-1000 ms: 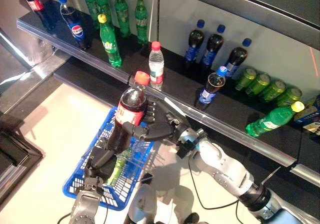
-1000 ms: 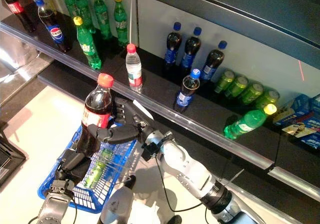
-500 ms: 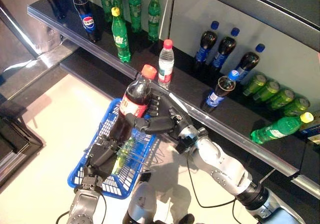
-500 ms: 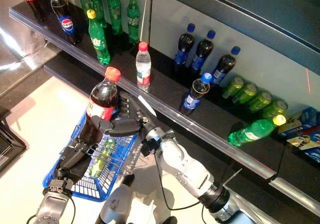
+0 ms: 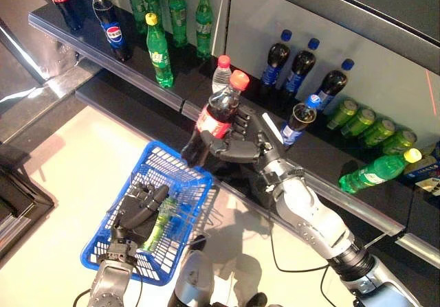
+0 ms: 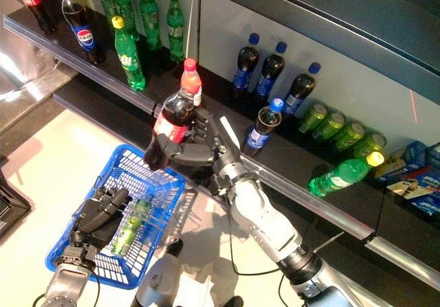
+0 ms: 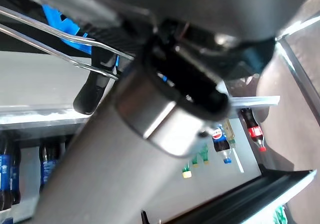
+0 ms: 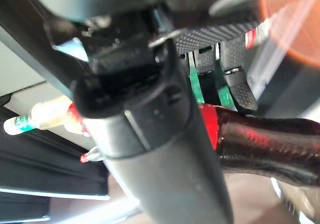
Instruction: Pick up the drink and place into the basket.
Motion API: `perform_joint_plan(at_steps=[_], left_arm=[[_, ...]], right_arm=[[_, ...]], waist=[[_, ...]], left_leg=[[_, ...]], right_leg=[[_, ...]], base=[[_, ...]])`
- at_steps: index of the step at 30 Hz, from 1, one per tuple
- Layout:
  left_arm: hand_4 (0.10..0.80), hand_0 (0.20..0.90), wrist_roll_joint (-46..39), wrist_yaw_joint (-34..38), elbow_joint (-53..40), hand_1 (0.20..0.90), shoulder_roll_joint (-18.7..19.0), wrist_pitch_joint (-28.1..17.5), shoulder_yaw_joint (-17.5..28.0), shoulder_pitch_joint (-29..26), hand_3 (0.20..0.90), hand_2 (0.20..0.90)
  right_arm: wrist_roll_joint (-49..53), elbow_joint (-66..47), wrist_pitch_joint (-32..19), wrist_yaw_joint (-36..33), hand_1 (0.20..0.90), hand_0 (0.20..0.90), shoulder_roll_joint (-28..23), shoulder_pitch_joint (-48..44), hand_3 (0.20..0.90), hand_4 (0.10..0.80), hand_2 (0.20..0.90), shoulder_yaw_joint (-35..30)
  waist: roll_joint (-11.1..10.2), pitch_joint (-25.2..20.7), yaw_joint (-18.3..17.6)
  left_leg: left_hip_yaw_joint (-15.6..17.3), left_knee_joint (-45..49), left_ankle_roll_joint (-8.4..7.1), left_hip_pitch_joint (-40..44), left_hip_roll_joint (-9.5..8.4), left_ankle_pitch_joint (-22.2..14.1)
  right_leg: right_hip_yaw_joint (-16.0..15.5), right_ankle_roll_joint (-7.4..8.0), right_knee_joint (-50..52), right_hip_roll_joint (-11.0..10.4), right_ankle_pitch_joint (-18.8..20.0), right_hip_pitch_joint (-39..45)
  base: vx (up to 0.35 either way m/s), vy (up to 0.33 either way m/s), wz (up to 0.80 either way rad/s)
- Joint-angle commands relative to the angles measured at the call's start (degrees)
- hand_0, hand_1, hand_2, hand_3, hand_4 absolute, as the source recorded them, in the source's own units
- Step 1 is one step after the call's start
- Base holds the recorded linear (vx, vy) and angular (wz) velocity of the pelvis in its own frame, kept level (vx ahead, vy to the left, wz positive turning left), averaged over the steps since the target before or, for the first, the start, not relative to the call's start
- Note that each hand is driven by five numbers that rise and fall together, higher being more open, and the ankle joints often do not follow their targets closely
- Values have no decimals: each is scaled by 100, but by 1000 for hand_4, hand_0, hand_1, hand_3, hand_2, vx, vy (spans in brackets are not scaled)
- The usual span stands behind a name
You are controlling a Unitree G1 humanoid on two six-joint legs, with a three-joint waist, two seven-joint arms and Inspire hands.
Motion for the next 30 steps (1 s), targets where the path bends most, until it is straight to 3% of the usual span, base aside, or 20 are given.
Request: perform_joint_plan(at_steps=[1, 7, 15, 30], left_arm=[[100, 300, -45, -1826, -1576, 300, 374, -382, 117, -419, 200, 300], [100, 300, -181, -2320, -2421, 300, 602, 69, -78, -739, 200, 300], [100, 300, -732, -2602, -3048, 300, 511, 681, -181, -969, 200, 300], [100, 300, -787, -2992, -3269, 300, 635, 797, -71, -1054, 200, 300]], right_arm=[[-496, -268, -594, -88, 300, 300, 276, -802, 200, 100, 300, -45], [-811, 419, -616, -266, 300, 300, 478, -651, 200, 100, 300, 295], [-991, 835, -676, -436, 300, 300, 803, -607, 200, 100, 300, 384], [-722, 1864, -636, -641, 300, 300, 1420, -310, 200, 100, 300, 626]], waist=[[298, -989, -89], [372, -942, -70], [340, -878, 38], [252, -803, 202]], left_leg=[[126, 43, -77, 476, 385, -130], [111, 61, -84, 486, 364, -130], [13, 142, -84, 419, 292, -162], [-93, 272, -77, 314, 232, -209]], right_leg=[[-52, -162, 570, -266, -7, -192], [-140, -123, 611, -338, 36, -185], [-275, -80, 638, -416, 102, -156], [-394, -25, 749, -519, 125, -170]], base=[[0, 0, 0], [11, 12, 0], [21, -4, 3], [31, 4, 7]])
